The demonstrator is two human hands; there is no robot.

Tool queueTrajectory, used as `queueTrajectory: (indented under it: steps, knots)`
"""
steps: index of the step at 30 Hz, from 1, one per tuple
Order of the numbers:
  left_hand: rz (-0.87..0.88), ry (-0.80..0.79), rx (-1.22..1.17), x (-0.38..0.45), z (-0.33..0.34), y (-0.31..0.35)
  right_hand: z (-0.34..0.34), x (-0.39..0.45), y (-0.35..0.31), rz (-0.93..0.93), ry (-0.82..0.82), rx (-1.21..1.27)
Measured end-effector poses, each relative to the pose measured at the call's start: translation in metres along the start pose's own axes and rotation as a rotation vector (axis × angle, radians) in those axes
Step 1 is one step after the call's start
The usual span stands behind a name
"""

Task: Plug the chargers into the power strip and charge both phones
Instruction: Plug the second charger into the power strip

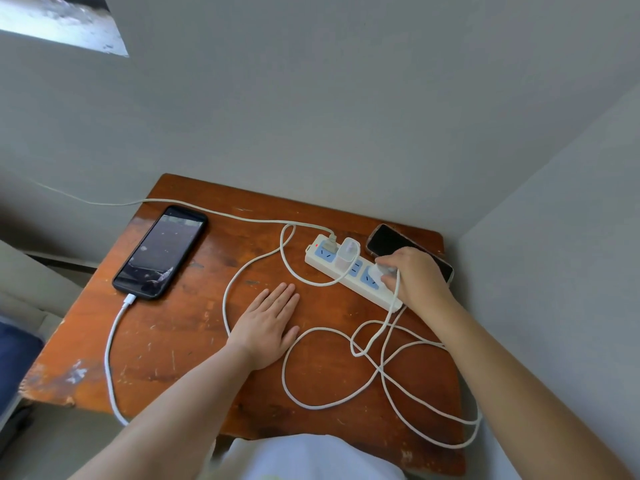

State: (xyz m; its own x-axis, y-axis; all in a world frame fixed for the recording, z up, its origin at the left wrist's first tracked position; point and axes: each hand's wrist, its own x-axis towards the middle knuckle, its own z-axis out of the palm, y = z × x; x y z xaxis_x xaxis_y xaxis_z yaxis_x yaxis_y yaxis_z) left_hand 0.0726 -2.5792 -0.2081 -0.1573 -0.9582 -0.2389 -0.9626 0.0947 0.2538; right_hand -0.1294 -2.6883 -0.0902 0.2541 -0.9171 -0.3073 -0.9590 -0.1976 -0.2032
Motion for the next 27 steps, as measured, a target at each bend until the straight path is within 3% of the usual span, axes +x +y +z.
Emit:
queueTrajectory:
  steps: [5, 10, 19, 27]
  knots:
    - [0.065, -0.057, 0.054, -0.014, 0.000, -0.012, -0.014, -0.001, 0.009, -0.110, 0.120, 0.118]
    - [0.071, -0.068, 0.064, -0.022, -0.001, -0.018, -0.025, 0.011, 0.006, -0.186, 0.029, -0.019]
    - [0.063, -0.068, 0.037, -0.021, 0.000, -0.018, -0.018, 0.012, 0.005, -0.269, 0.063, 0.018]
    - [0.051, -0.078, 0.031, -0.021, -0.002, -0.018, -0.007, 0.001, 0.009, -0.274, 0.141, -0.212]
